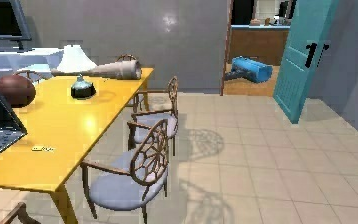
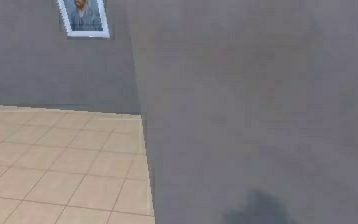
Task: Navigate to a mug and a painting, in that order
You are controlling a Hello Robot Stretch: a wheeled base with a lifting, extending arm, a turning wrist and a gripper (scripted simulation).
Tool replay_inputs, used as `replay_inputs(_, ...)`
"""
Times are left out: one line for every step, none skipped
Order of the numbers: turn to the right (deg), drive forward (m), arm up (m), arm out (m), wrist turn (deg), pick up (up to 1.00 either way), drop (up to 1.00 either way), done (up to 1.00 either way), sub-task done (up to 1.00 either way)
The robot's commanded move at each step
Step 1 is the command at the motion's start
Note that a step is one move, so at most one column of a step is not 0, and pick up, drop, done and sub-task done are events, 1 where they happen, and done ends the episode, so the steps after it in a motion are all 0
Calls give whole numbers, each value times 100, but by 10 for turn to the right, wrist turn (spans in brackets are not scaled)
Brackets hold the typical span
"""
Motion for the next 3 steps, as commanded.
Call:
replay_inputs(0, 20, 0, 0, 0, 0, 0, 0, 0)
replay_inputs(390, 0, 0, 0, 0, 0, 0, 0, 0)
replay_inputs(0, 70, 0, 0, 0, 0, 0, 0, 0)
